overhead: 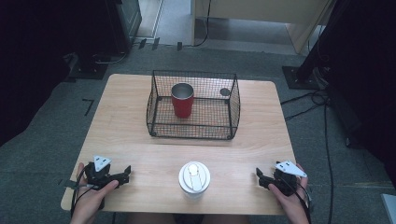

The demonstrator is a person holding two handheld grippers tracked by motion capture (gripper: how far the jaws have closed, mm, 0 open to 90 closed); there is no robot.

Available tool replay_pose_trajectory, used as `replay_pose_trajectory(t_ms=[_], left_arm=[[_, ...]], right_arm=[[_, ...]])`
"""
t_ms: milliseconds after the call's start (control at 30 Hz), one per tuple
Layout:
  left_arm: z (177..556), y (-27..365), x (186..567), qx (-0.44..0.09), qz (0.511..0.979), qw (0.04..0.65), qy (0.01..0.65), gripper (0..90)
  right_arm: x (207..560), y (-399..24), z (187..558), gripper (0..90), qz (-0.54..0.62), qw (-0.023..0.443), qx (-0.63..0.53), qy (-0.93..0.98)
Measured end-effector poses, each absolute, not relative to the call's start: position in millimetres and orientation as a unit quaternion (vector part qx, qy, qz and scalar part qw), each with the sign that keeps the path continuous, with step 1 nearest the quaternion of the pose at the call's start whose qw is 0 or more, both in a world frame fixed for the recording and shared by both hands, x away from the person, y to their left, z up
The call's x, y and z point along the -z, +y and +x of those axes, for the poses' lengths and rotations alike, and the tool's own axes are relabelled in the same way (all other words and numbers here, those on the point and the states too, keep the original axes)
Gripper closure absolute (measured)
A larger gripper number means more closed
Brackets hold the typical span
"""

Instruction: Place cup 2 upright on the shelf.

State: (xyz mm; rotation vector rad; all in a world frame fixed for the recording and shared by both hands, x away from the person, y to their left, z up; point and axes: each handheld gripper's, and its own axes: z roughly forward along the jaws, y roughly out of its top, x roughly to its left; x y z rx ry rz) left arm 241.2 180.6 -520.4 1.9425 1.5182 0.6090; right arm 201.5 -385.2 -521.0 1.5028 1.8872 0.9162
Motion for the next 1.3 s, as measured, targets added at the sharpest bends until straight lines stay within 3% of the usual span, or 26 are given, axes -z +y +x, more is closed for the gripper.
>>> replay_pose_trajectory(t_ms=[1300], left_arm=[[249.7,174.2,520.7,-0.24,0.721,0.285,0.584,0.0]], right_arm=[[474.9,-273.6,156.2,14.3,0.414,0.181,-0.455,0.767]])
